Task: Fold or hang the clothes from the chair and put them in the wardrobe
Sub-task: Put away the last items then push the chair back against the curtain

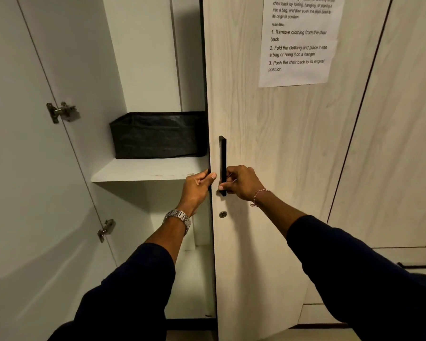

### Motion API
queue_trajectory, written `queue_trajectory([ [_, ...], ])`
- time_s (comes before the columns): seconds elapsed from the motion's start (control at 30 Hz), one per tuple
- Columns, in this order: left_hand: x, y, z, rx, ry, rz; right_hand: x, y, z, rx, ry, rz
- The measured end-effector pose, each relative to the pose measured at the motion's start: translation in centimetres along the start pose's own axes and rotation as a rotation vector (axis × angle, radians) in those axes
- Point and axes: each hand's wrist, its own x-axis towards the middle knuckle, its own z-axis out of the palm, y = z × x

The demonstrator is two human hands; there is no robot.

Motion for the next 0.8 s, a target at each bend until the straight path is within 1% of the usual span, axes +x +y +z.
queue_trajectory([
  [0.13, 2.5, -0.7, -0.5, 0.045, 0.025, 0.007, 2.5, 0.1, 0.5, 0.016, -0.024, 0.006],
  [0.27, 5.2, -1.7, -0.8, 0.114, 0.054, 0.011, 4.8, 0.3, 1.3, 0.014, -0.005, 0.005],
  [0.4, 7.1, -2.1, -1.0, 0.259, 0.108, 0.039, 6.6, 0.7, 1.9, 0.015, 0.017, 0.016],
  [0.47, 8.1, -2.4, -1.3, 0.309, 0.107, 0.054, 7.2, 0.7, 2.1, 0.014, 0.017, 0.028],
  [0.57, 9.7, -2.7, -1.4, 0.313, 0.074, 0.06, 8.6, 0.8, 2.5, -0.003, 0.025, 0.051],
  [0.8, 12.1, -3.2, -1.1, 0.326, 0.064, 0.039, 11.4, 0.8, 2.7, -0.018, 0.001, 0.106],
])
